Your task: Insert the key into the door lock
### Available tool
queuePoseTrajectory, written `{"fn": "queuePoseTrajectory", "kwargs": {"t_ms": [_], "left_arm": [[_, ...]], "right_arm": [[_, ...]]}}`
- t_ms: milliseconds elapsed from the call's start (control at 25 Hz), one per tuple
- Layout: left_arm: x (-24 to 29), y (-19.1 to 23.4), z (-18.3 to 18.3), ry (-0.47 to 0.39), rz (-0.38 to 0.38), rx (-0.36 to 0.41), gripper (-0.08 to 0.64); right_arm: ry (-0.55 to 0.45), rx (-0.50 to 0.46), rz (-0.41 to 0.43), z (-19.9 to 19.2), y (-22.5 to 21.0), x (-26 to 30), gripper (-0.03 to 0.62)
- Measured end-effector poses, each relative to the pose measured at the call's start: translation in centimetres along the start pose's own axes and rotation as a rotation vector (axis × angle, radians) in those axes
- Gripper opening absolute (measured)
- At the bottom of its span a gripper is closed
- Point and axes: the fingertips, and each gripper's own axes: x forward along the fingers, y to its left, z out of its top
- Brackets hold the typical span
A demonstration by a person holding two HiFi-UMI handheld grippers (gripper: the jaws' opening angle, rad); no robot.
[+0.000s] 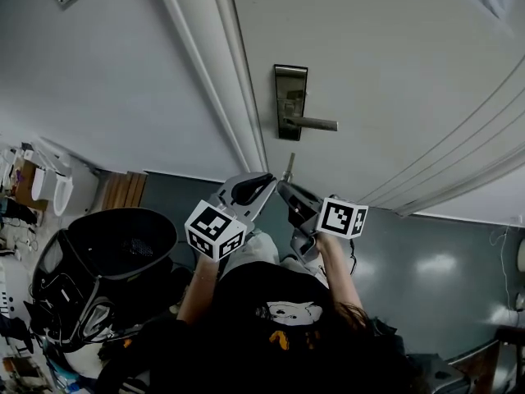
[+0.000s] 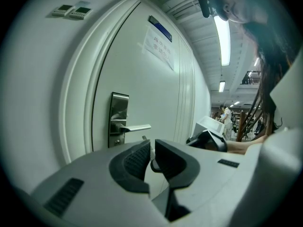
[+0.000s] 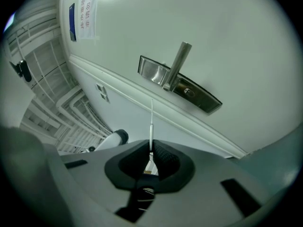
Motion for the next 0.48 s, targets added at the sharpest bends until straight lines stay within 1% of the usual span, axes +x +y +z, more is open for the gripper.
{"fn": "queuePoseTrajectory", "kwargs": {"t_ms": [200,360,480], "left_arm": [[-0.2,-0.1,-0.4,0.001,-0.009,0.007,0.035],[0.1,0.4,-0.7,-0.017,-0.013,0.0,0.035],[0.4,1.1,-0.9,-0.023,-0.03,0.008,0.035]], "right_arm": [[-0.019,0.021,0.018,0.0,-0.3,0.1,0.021],[-0.012,0.01,-0.002,-0.2,-1.3,0.5,0.021],[-0.026,0.024,-0.015,0.3,-2.1,1.3,0.021]]}}
